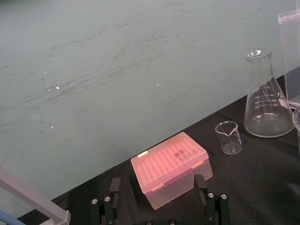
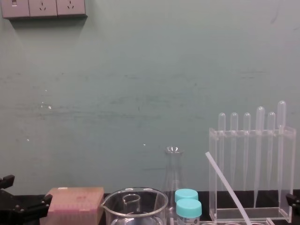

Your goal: Pick up the stirring rod with one hand, then place it down.

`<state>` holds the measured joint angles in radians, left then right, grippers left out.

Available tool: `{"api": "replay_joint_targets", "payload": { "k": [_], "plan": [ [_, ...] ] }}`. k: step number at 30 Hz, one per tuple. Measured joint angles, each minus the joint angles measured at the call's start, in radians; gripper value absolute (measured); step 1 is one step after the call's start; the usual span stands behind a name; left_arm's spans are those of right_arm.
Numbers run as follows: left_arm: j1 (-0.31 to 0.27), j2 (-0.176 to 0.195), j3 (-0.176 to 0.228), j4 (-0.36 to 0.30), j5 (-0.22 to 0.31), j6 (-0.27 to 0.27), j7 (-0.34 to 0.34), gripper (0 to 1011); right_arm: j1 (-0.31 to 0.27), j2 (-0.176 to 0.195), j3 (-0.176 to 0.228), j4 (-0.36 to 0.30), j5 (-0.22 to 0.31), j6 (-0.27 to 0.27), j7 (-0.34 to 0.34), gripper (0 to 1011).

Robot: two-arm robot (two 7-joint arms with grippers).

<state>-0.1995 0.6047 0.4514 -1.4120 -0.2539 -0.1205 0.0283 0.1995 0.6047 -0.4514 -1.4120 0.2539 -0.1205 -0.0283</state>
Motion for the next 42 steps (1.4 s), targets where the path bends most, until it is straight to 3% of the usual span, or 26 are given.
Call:
{"api": "replay_joint_targets", "payload": {
  "k": [42],
  "plan": [
    [0.000,0.000,0.000,0.000,0.000,0.000,0.000,1000,0.000,0.000,0.000,0.000,0.000,0.000,0.000,1002]
  ]
}}
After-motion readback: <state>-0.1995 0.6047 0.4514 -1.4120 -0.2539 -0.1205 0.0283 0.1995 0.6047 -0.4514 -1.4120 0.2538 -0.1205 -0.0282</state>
